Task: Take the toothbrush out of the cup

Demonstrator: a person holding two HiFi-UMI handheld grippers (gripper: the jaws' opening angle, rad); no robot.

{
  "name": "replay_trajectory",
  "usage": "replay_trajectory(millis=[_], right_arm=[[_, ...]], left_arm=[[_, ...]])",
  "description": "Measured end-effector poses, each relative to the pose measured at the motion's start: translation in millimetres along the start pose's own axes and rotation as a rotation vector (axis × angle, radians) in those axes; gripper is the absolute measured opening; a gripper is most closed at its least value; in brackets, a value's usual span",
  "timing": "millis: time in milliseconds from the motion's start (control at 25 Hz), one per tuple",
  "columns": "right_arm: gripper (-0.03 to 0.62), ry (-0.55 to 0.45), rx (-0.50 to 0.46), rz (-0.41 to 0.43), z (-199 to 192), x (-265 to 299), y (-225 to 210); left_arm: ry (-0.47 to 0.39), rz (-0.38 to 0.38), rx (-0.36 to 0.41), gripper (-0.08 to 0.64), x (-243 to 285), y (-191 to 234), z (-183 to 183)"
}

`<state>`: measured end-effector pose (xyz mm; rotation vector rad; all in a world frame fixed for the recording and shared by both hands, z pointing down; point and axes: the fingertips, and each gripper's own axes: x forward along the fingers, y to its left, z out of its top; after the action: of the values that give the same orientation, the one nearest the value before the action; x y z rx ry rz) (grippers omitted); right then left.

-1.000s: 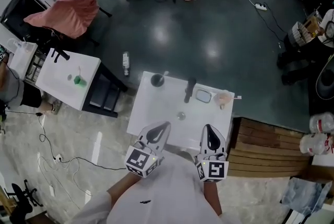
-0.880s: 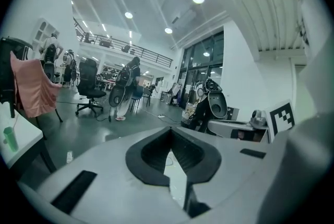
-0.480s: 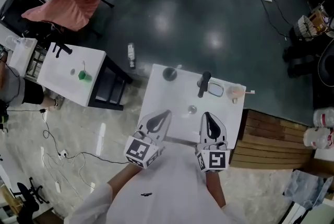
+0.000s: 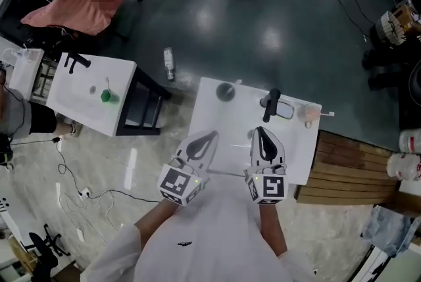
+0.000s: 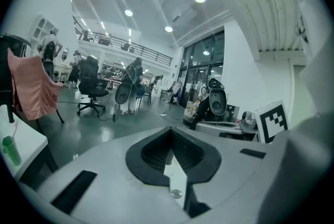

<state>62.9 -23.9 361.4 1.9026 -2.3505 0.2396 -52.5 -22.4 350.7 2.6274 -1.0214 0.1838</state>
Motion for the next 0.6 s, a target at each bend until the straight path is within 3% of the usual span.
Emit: replay_trajectory(millis=[600], right_arm=[[0.003, 0.096, 0.057, 0.067, -37.6, 76.2, 7.0]], left_arm=[[0.07, 0.037, -0.057, 0.003, 18.2, 47.3, -23.0]])
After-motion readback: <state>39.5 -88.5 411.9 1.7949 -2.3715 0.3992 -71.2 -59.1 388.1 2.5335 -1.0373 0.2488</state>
